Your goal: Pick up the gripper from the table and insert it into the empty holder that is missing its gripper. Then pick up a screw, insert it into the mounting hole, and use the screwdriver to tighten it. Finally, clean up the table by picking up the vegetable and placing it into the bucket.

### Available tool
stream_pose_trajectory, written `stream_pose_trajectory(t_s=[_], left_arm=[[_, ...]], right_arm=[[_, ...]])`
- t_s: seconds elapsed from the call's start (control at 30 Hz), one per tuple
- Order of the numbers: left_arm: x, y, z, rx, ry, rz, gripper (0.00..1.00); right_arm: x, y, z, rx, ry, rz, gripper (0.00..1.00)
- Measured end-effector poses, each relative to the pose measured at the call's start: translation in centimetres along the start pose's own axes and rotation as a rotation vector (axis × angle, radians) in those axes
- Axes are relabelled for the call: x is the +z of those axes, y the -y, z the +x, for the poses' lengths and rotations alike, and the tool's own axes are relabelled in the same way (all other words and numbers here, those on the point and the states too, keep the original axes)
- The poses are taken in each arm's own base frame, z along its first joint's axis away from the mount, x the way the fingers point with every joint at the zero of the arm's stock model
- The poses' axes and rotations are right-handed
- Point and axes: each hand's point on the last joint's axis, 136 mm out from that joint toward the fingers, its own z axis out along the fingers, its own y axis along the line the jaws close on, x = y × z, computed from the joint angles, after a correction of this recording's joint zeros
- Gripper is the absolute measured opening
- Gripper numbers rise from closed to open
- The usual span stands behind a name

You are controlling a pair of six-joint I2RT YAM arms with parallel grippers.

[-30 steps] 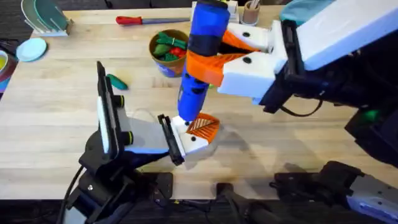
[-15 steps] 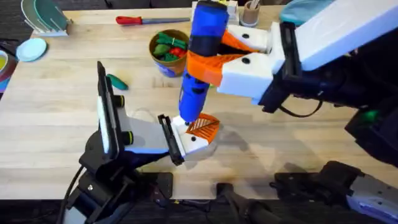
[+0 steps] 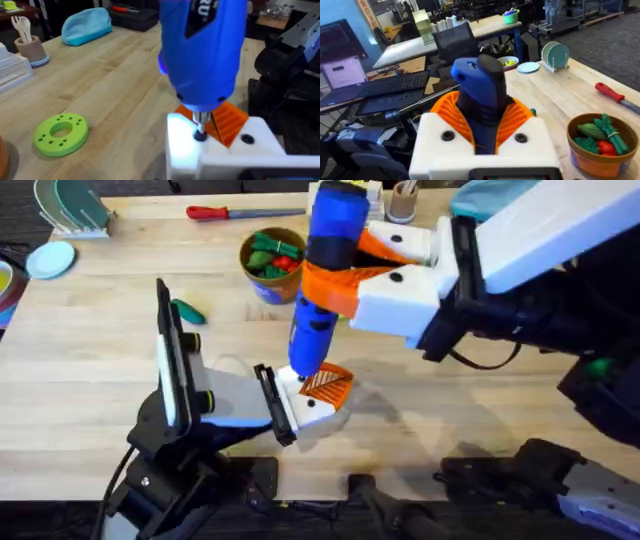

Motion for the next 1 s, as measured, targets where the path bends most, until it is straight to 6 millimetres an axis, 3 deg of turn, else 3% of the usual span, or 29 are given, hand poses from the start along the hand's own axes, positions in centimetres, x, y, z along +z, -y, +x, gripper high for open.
stream_pose_trajectory(t_s=[0.13,0.27,0.37,0.53,0.77,0.87,1.0], left_arm=[[0.0,0.0,0.0,0.001,0.001,0.0,0.014],[0.0,0.0,0.0,0.001,0.001,0.0,0.014],[0.0,0.0,0.0,0.002,0.001,0.0,0.014],[0.0,0.0,0.0,0.001,0.001,0.0,0.014],[0.0,0.0,0.0,0.002,0.001,0.0,0.014],[0.0,0.0,0.0,0.001,0.001,0.0,0.014],[0.0,0.0,0.0,0.002,0.001,0.0,0.014]], right_arm=[[0.0,-0.1,-0.4,-0.011,0.016,-0.005,0.147],[-0.3,-0.9,-3.3,-0.089,0.131,-0.035,0.147],[-1.0,-0.5,-4.5,-0.113,0.169,-0.014,0.147],[-1.4,1.7,-3.6,-0.076,0.127,0.052,0.147],[-1.5,2.3,-2.7,-0.085,0.089,0.062,0.147],[-2.2,5.0,-1.4,-0.12,0.03,0.166,0.144],[-5.1,11.6,1.7,-0.202,-0.123,0.45,0.142]])
